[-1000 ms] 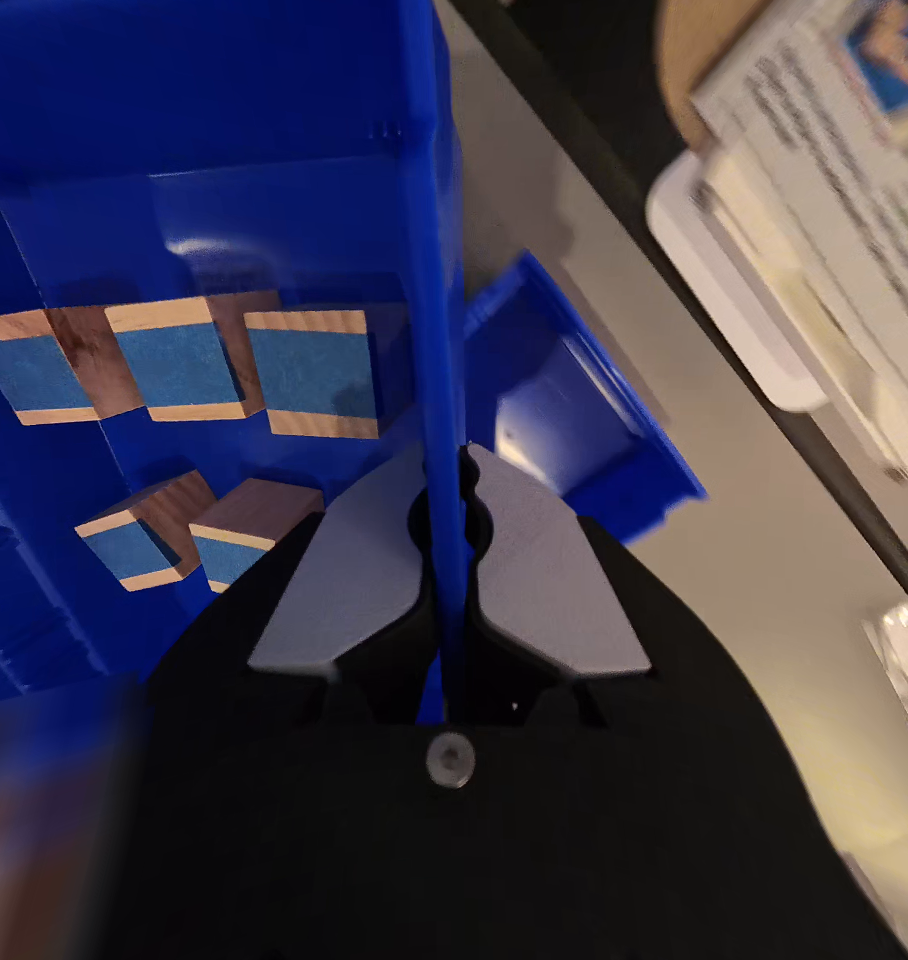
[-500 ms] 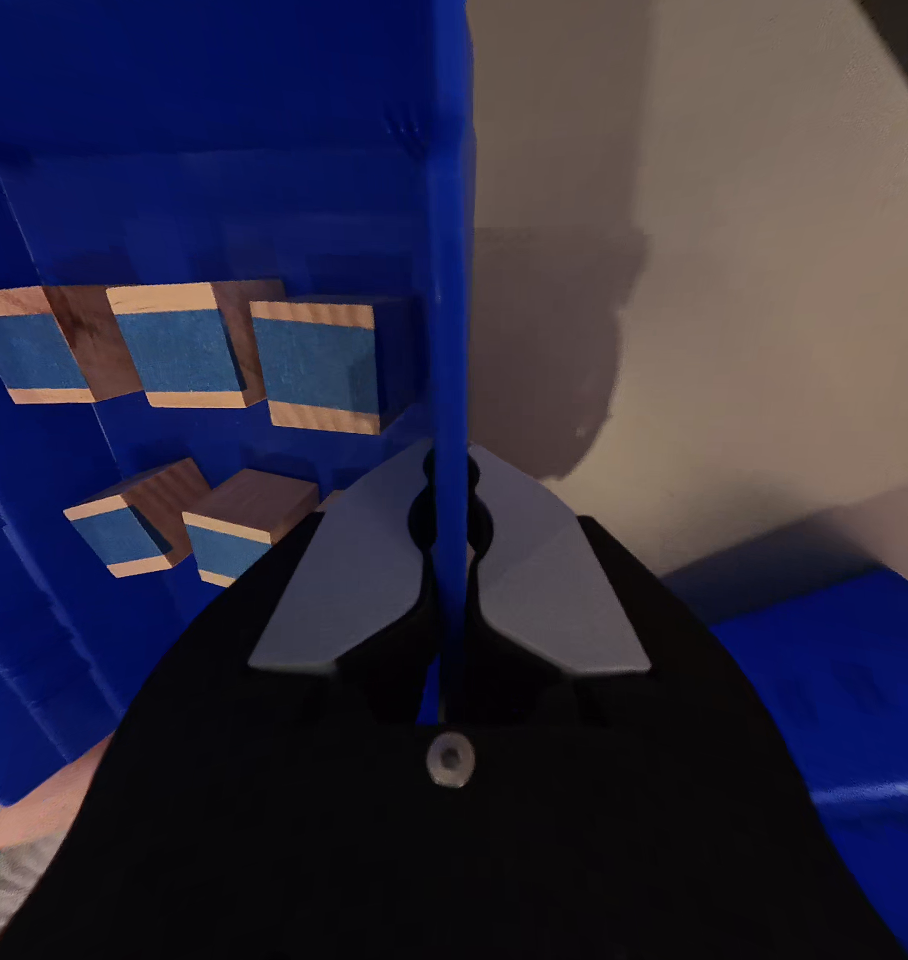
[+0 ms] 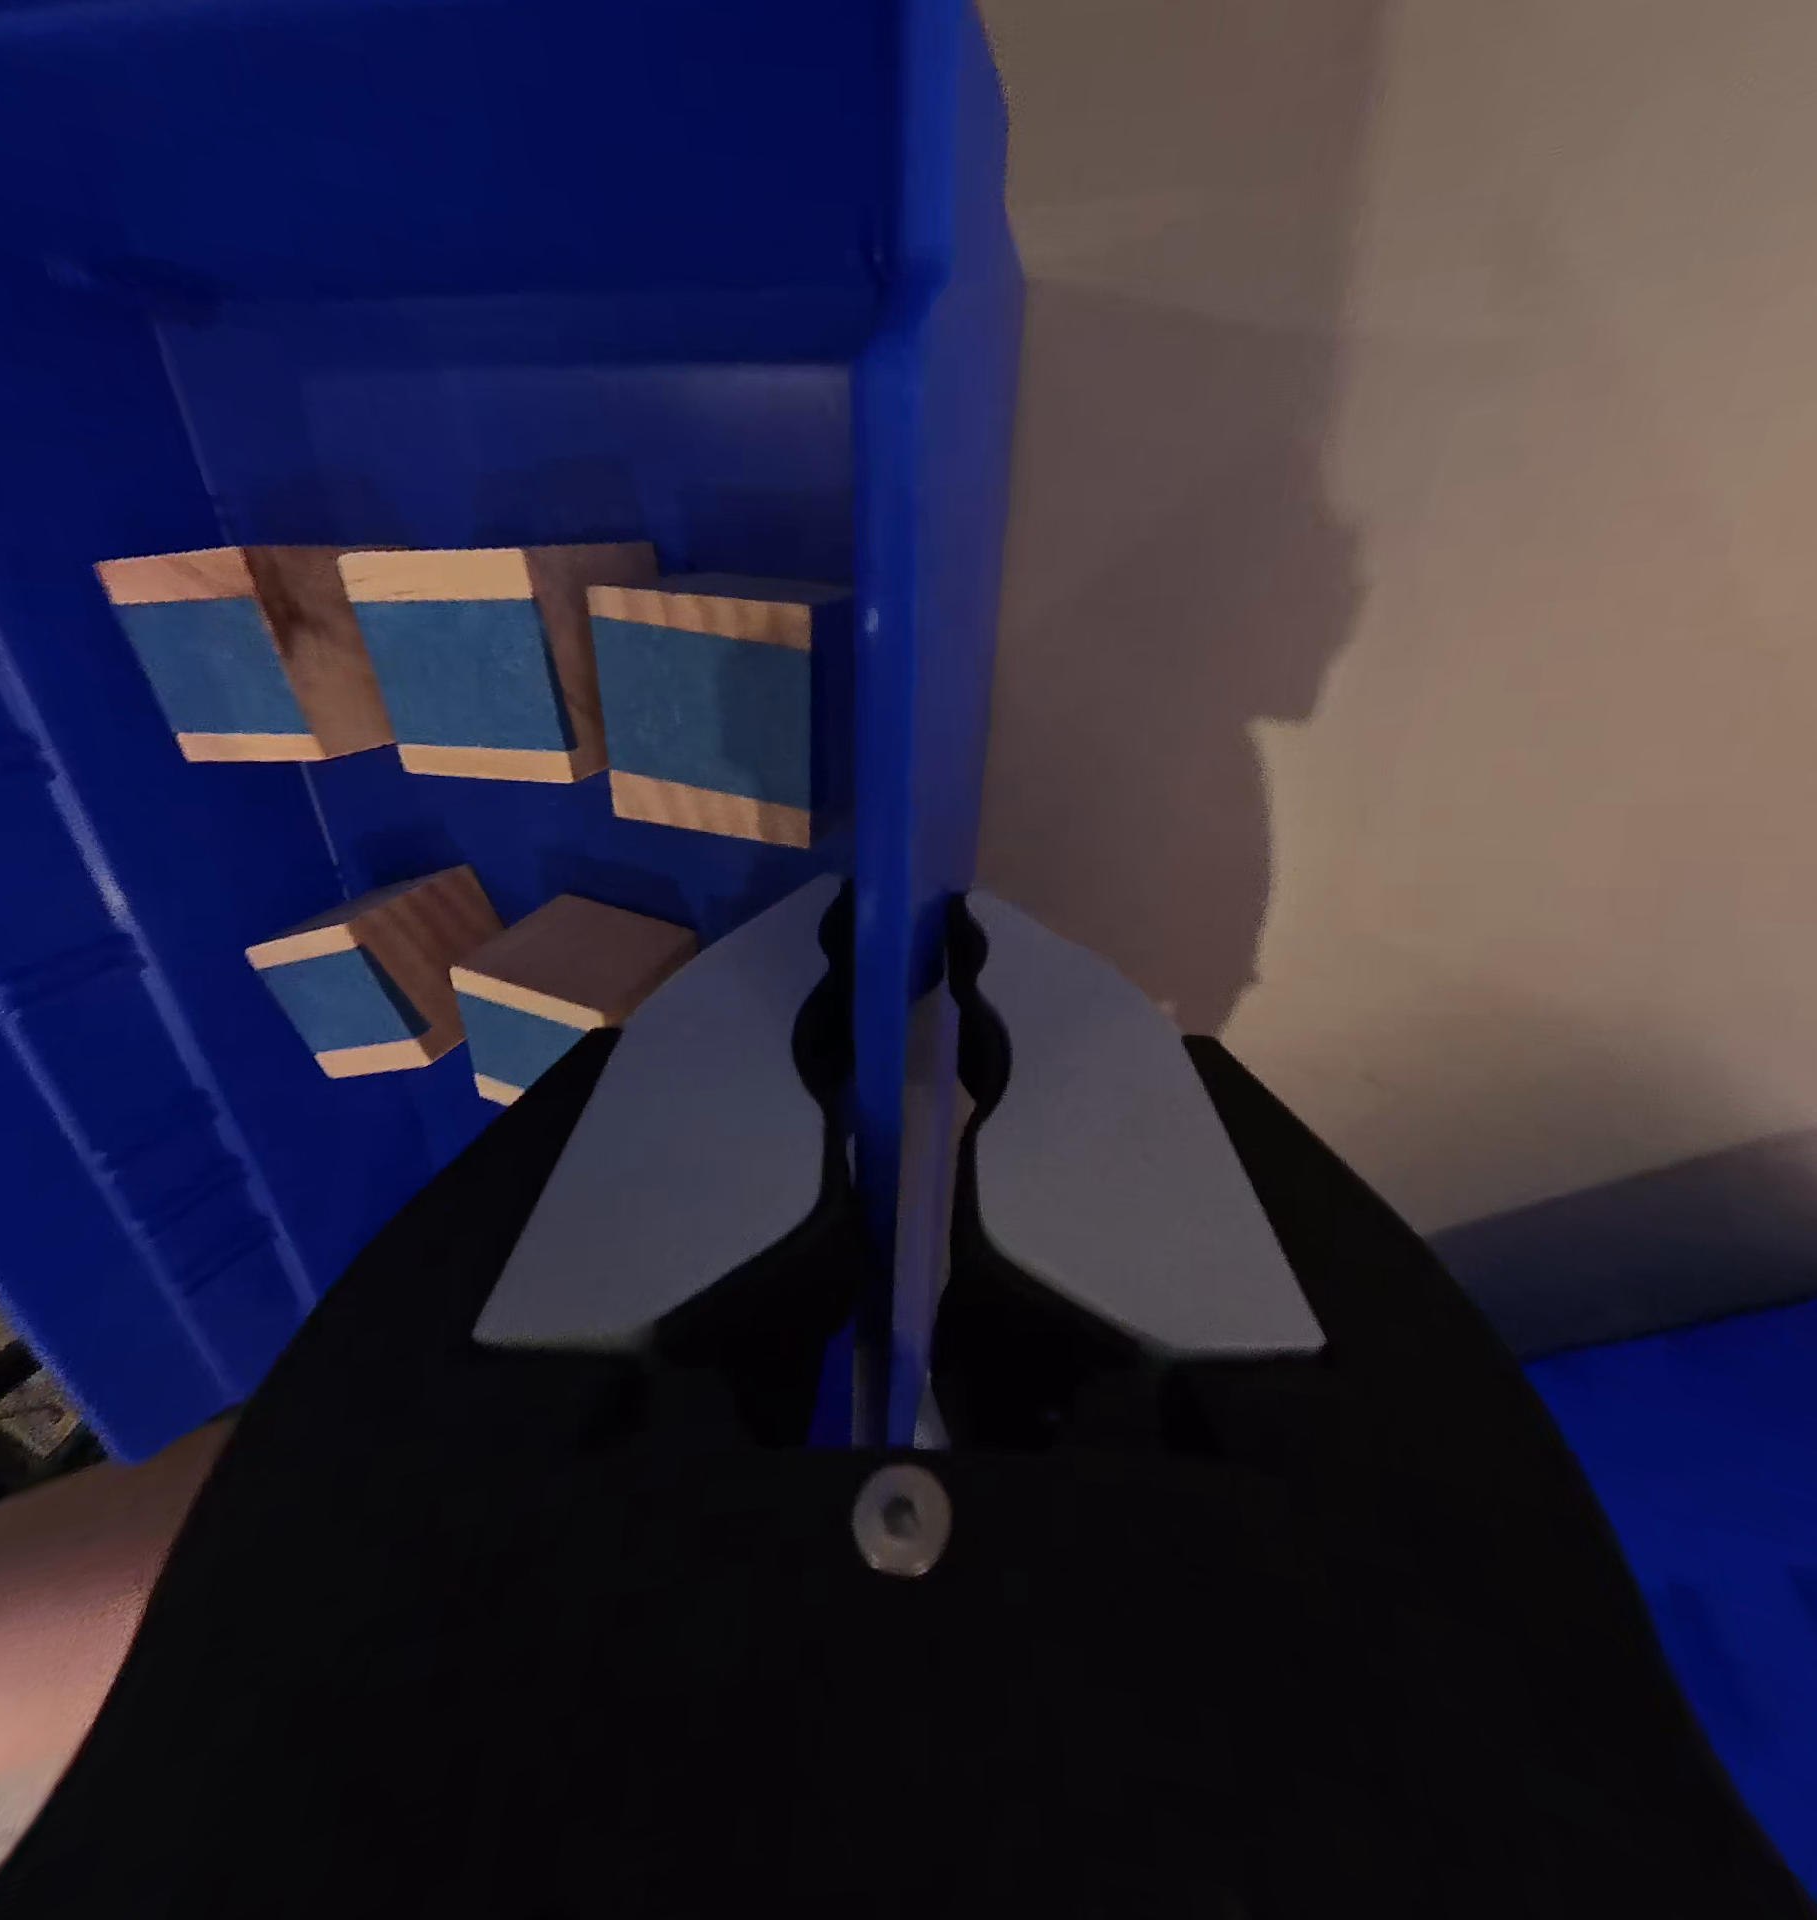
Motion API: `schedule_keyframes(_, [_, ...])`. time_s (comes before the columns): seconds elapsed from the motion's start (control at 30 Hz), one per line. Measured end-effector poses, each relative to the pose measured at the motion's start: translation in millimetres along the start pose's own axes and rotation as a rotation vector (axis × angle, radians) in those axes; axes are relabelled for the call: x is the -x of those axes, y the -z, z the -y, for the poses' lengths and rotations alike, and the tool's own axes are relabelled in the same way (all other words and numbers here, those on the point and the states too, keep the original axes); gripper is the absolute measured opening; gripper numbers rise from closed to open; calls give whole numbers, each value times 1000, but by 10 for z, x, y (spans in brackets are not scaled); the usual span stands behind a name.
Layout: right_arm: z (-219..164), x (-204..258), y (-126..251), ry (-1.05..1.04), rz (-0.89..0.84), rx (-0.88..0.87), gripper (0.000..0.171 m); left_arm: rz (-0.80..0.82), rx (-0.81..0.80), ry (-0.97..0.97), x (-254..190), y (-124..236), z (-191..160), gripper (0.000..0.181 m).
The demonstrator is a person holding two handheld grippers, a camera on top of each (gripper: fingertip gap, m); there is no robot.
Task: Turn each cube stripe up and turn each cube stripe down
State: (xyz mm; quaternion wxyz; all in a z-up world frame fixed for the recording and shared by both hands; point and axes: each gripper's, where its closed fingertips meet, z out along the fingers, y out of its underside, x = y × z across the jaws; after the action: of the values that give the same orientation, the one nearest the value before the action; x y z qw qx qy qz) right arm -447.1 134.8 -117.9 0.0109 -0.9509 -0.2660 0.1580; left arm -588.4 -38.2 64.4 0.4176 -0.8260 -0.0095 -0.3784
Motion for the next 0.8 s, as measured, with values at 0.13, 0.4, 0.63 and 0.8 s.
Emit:
schedule_keyframes(0.13, [60,22,248,22,70,-40,16,7,-8,4,3,10,11,3])
schedule_keyframes(0.4, [-24,257,1281,241,271,-284,3,24,15,-14,-45,-49,9,4])
schedule_keyframes(0.63, [-749,-41,2268,442,154,-577,1,32,46,-42,-139,-114,-16,4])
schedule_keyframes(0.8, [-1454,-574,2687,508,-47,-708,1,48,40,-43,-154,-107,-11,4])
